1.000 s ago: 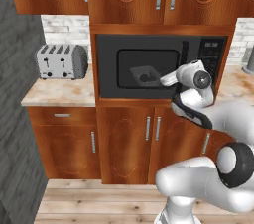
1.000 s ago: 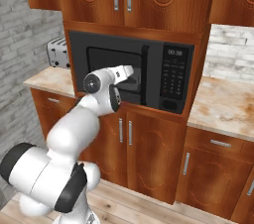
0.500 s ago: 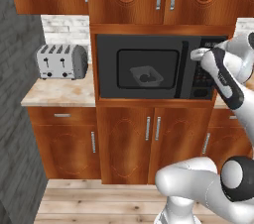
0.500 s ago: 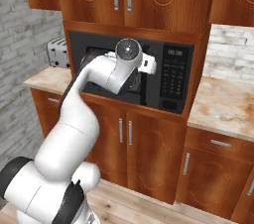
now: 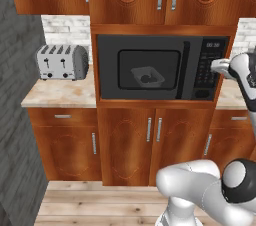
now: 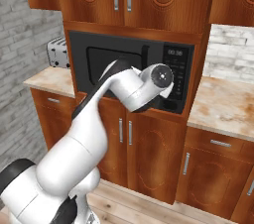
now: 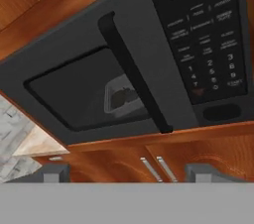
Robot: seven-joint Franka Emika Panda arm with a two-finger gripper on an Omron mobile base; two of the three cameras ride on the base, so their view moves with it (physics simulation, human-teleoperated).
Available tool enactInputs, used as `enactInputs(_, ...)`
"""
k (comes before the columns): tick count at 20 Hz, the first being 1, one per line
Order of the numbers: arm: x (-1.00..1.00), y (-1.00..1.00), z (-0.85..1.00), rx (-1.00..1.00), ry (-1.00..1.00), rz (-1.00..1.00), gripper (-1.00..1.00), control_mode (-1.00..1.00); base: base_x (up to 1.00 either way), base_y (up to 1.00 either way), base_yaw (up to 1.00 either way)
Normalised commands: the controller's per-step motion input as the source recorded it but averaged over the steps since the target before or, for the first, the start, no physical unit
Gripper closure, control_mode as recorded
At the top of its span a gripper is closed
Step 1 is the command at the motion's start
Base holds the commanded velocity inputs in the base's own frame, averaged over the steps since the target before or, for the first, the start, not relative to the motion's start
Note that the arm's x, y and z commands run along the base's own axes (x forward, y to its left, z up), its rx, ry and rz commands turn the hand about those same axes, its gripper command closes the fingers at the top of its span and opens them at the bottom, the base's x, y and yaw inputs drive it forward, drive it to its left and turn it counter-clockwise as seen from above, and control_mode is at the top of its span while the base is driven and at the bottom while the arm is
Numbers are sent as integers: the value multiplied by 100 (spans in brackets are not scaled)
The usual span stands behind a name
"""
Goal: Place the tupperware containing the chicken drumstick and garlic meal in the microwave. Close the microwave door and press the start button to reheat the meal.
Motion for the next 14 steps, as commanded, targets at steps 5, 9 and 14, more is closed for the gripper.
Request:
enactInputs(5, -17, -5, -3, 10, 3, -4, 100, -100, 0, 0, 0)
enactInputs(9, 0, -33, -22, 41, 8, -1, 100, -100, 0, 0, 0)
enactInputs(14, 0, -29, -11, 43, 8, 0, 100, -100, 0, 0, 0)
